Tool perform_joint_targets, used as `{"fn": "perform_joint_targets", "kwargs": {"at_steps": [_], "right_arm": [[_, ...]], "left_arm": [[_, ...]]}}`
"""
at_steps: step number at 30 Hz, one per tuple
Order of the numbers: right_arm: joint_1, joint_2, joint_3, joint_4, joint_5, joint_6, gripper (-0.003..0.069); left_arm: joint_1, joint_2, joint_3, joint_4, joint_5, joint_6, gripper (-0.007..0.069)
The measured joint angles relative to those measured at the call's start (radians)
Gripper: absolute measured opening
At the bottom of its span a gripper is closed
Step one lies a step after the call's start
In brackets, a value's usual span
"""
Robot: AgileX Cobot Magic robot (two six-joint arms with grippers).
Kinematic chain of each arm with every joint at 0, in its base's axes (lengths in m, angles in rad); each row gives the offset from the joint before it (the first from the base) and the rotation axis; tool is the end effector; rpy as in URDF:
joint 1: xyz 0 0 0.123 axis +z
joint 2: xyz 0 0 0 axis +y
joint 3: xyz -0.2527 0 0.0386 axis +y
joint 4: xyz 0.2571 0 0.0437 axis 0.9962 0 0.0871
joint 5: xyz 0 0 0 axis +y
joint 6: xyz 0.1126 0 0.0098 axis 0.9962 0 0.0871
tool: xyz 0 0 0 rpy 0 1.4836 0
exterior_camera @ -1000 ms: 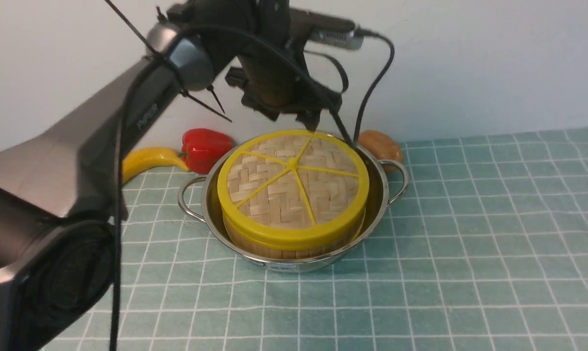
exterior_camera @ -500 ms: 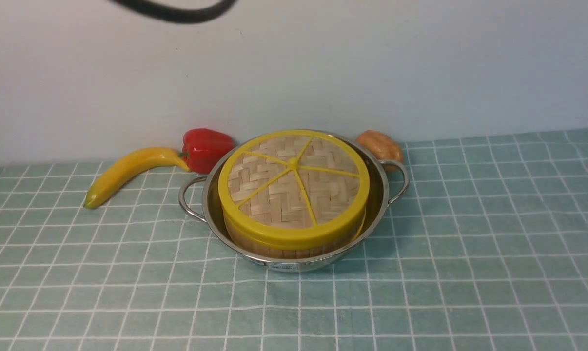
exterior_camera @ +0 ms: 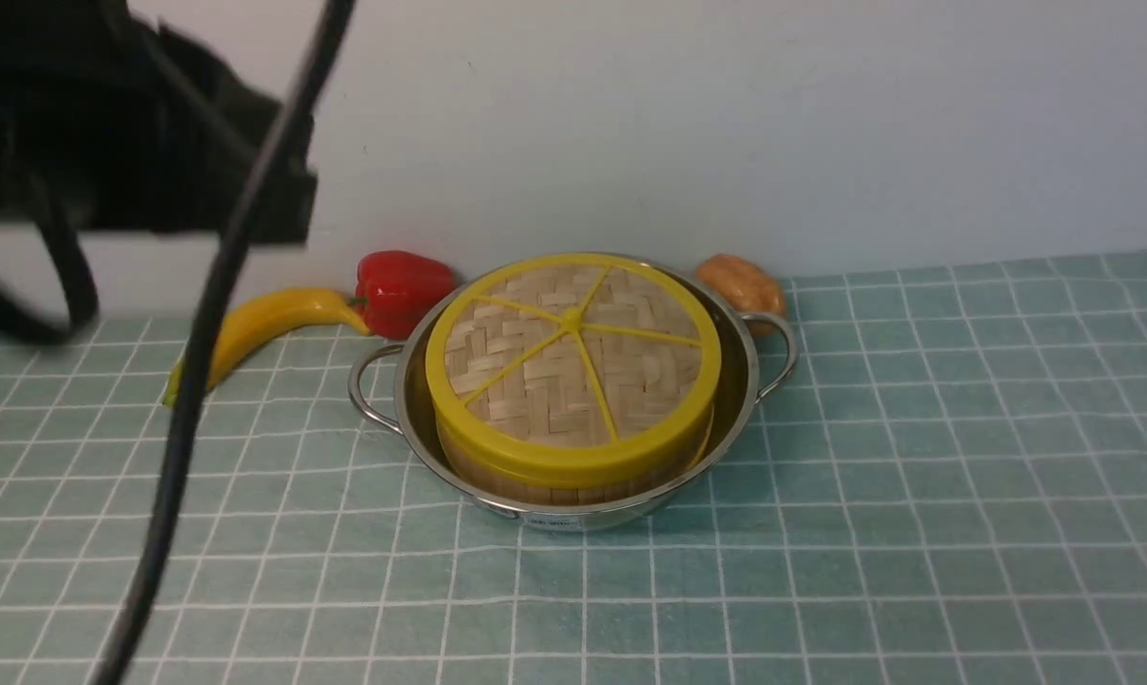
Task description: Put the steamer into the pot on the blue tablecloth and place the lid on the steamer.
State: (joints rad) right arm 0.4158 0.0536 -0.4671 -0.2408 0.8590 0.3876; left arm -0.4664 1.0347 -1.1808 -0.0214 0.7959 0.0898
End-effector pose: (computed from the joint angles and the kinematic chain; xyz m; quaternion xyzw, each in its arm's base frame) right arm 0.0743 0.0105 0.2809 -0.0242 0.8156 0.1112 0.5673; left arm 0.2205 -0.1129 0.3803 0.2376 0.8427 -0.1005 0.4725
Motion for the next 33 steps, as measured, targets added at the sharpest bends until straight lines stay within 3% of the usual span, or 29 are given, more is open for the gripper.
{"fn": "perform_joint_targets", "kwargs": {"at_steps": [2, 5, 9, 13, 21, 24, 25, 28, 33], "right_arm": [[0.000, 0.000, 0.000, 0.000, 0.000, 0.000, -0.0005], [0.000, 0.000, 0.000, 0.001, 0.000, 0.000, 0.0001], [0.000, 0.000, 0.000, 0.001, -0.001, 0.000, 0.0005], [0.000, 0.000, 0.000, 0.001, -0.002, 0.000, 0.0010], [0.000, 0.000, 0.001, 0.001, -0.004, 0.000, 0.0023], [0.000, 0.000, 0.001, 0.004, -0.007, 0.000, 0.0029], [0.000, 0.000, 0.001, 0.004, -0.007, 0.000, 0.0031], [0.000, 0.000, 0.001, 0.005, -0.007, 0.000, 0.0038], [0.000, 0.000, 0.001, 0.005, -0.007, 0.000, 0.0047]], "left_arm": [[0.000, -0.039, 0.074, -0.032, -0.063, 0.000, -0.0023], [0.000, -0.136, 0.282, -0.197, -0.195, 0.000, -0.0023], [0.000, -0.211, 0.379, -0.379, -0.194, 0.000, -0.0022], [0.000, -0.242, 0.406, -0.460, -0.160, 0.001, -0.0022], [0.000, -0.237, 0.409, -0.396, -0.284, 0.028, -0.0013], [0.004, -0.236, 0.423, -0.312, -0.379, 0.057, -0.0008], [0.021, -0.242, 0.449, -0.228, -0.440, 0.079, -0.0008], [0.115, -0.274, 0.545, -0.115, -0.588, 0.096, -0.0008], [0.343, -0.466, 0.792, -0.084, -0.743, 0.079, 0.0002]]}}
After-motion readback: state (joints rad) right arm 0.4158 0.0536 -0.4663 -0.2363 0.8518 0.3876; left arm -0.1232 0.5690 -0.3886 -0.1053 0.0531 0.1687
